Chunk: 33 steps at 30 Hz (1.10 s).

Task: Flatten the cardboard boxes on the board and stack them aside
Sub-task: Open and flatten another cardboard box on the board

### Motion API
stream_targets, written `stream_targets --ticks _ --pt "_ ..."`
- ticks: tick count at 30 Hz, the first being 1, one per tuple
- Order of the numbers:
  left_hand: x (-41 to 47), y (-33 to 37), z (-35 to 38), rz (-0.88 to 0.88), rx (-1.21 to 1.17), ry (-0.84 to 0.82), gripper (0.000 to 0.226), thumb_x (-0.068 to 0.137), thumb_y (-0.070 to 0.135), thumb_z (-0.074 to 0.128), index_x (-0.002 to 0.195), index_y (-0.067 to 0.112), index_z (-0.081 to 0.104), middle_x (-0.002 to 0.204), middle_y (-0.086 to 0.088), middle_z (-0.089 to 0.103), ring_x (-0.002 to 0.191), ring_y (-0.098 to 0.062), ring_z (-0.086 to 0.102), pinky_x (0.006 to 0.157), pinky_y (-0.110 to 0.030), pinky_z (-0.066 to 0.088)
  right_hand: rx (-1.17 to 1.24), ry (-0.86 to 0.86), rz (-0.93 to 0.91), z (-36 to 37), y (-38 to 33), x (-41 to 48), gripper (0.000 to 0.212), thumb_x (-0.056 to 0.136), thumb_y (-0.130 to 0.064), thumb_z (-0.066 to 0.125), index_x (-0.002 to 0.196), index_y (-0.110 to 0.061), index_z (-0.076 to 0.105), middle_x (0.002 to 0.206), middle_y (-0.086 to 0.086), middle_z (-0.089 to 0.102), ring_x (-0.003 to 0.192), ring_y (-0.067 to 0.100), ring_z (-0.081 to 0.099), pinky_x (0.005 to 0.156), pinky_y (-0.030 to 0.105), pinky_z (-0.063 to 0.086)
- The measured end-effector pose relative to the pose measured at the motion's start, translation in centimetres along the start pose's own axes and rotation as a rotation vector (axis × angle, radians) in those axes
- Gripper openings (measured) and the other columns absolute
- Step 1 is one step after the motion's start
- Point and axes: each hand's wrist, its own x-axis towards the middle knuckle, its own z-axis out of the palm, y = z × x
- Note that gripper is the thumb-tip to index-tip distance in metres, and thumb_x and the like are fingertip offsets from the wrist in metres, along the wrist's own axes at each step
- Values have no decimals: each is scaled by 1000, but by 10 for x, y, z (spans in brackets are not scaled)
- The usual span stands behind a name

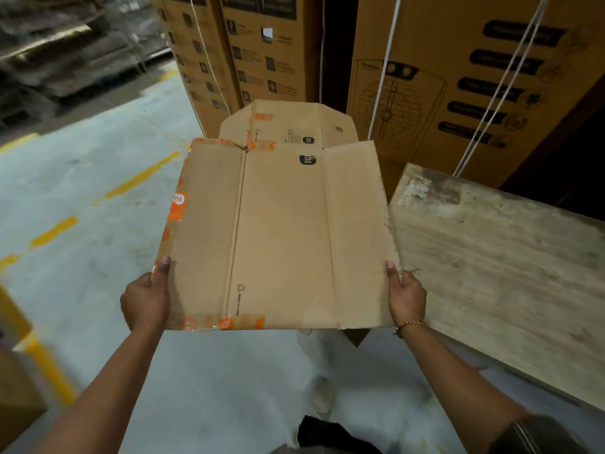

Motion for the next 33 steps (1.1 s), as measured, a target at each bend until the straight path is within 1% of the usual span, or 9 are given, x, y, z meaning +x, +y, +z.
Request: stream_targets --ticks 4,9,17,20,22,25,27,30,33 --pt "54 -6 25 -9 60 -8 70 89 74 44 67 9 59 72 -20 60 75 -41 56 66 -41 43 -8 -14 48 48 -11 17 62 95 -58 50 61 -6 41 63 9 53 61 22 49 56 27 36" --pt "121 -13 55 44 173 -65 69 92 73 40 69 11 59 74 -21 60 77 -41 56 68 -41 41 -64 -17 154 108 -14 26 59 96 -57 49 68 -5 54 67 3 51 69 25 48 63 34 33" --pt "237 -18 145 94 257 -292 74 94 70 38 69 4 62 71 -17 61 72 -35 54 67 -39 40 -91 95 346 199 2 42 66 93 -63 47 85 0 65 75 12 59 80 34 61 67 35 42" --pt "282 -11 196 115 262 -404 75 94 69 42 65 3 59 66 -15 60 70 -35 56 65 -39 40 -137 137 421 229 2 53 62 96 -60 45 95 -3 70 93 20 67 94 36 63 74 33 39" --pt "310 -13 233 147 280 -472 75 93 71 41 66 4 61 67 -15 61 70 -36 57 65 -40 42 -153 180 433 251 10 62 59 96 -59 45 85 -7 70 87 20 69 89 36 65 71 31 36" --pt "342 -20 287 194 328 -555 74 94 70 39 68 5 62 69 -13 62 72 -36 58 65 -38 40 -183 255 442 285 29 73 51 88 -57 40 61 -16 54 65 11 58 70 34 61 64 30 35" --pt "356 -27 317 211 341 -588 73 95 69 39 72 4 63 72 -14 63 74 -36 57 67 -37 40 -217 261 472 305 38 82 48 88 -56 37 58 -20 47 63 7 53 65 29 53 63 32 33" --pt "372 -41 360 207 359 -620 71 96 66 42 74 2 63 73 -15 60 75 -34 54 68 -36 38 -234 264 500 333 62 97 54 92 -53 39 72 -8 61 76 20 64 74 36 59 67 35 39" --pt "383 -66 400 194 371 -634 70 95 67 42 74 4 63 73 -14 60 76 -35 54 69 -37 39 -267 225 537 360 99 117 52 99 -49 41 111 -7 69 106 22 69 99 41 62 85 42 47"
